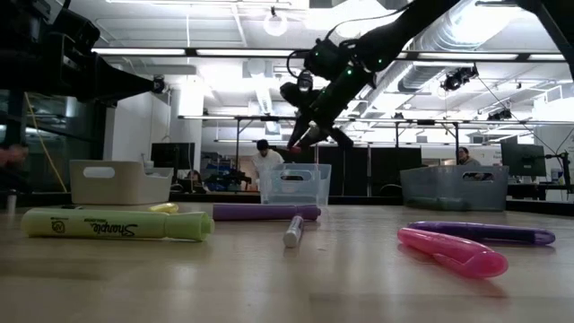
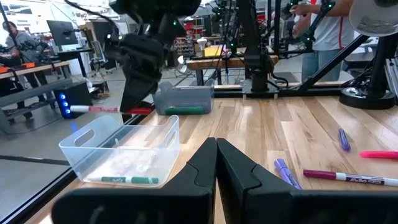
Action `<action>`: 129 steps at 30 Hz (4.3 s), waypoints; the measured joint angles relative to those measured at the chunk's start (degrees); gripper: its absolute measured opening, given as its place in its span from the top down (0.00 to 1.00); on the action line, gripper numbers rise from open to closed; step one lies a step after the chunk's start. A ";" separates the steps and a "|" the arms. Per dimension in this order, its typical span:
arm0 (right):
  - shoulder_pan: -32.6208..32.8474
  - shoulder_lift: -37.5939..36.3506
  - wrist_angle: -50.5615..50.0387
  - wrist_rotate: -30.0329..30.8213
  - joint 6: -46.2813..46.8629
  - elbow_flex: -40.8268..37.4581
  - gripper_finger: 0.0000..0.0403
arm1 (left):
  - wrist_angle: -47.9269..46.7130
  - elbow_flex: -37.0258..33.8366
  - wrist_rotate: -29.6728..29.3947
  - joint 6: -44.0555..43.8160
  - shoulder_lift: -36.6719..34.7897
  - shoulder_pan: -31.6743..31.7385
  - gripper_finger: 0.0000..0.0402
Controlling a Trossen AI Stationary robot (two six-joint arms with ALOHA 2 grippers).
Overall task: Pick & Place Markers
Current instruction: Put the red marker pen into the transparent bin, then put the maroon marker pen into the transparent bin
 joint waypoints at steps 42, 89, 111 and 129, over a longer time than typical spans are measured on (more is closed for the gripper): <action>3.31 6.65 -1.72 11.84 19.17 -0.04 0.90 | 0.00 0.02 0.04 0.00 0.00 -0.02 1.00; 5.95 -3.05 1.70 -0.02 -14.59 -0.02 0.77 | -0.01 0.01 -0.02 0.00 0.01 0.00 1.00; 16.71 -6.86 -11.65 -8.68 -50.65 0.02 0.77 | -0.02 0.00 -0.04 0.00 0.00 0.00 1.00; 31.28 -6.81 -18.77 2.80 -30.07 0.02 0.77 | 0.00 0.02 -0.04 0.00 0.02 0.00 1.00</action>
